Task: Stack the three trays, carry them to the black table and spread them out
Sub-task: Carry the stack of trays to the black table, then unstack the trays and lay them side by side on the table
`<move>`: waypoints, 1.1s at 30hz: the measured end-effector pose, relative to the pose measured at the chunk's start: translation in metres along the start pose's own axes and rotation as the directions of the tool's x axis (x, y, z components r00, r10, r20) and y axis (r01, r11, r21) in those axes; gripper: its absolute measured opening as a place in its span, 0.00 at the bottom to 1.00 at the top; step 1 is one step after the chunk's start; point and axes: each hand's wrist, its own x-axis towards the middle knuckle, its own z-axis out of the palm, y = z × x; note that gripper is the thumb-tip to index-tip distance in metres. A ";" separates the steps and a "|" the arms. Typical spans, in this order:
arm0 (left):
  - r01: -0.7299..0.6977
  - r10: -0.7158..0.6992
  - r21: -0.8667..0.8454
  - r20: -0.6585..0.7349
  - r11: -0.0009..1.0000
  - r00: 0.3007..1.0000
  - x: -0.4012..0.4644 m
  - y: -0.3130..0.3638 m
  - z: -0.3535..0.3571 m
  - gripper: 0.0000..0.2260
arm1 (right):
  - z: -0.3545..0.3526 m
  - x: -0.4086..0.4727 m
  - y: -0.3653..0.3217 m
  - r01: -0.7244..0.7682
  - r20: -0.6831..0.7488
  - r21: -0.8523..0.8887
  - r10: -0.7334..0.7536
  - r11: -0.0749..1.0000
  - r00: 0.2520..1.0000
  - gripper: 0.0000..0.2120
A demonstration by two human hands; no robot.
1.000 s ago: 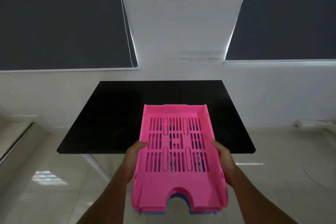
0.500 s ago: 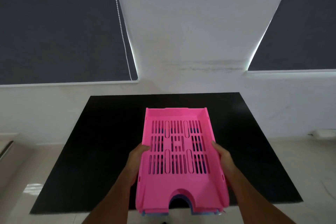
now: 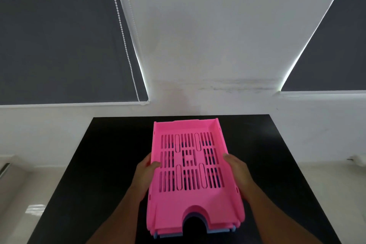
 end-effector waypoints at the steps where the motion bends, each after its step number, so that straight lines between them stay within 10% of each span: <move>1: -0.040 0.043 0.046 -0.044 0.998 0.998 0.002 0.004 0.002 0.15 | 0.001 0.002 -0.005 0.066 -0.045 -0.117 -0.071 0.991 0.996 0.11; 7: -0.124 0.154 0.182 -0.163 0.975 0.974 0.002 0.015 0.018 0.13 | 0.010 0.010 -0.019 0.229 -0.094 -0.465 -0.305 0.855 0.948 0.10; 33: -0.276 0.285 0.289 0.011 0.917 0.958 0.007 0.038 0.272 0.19 | -0.228 -0.008 -0.037 0.201 -0.394 -0.558 -0.471 0.805 0.789 0.16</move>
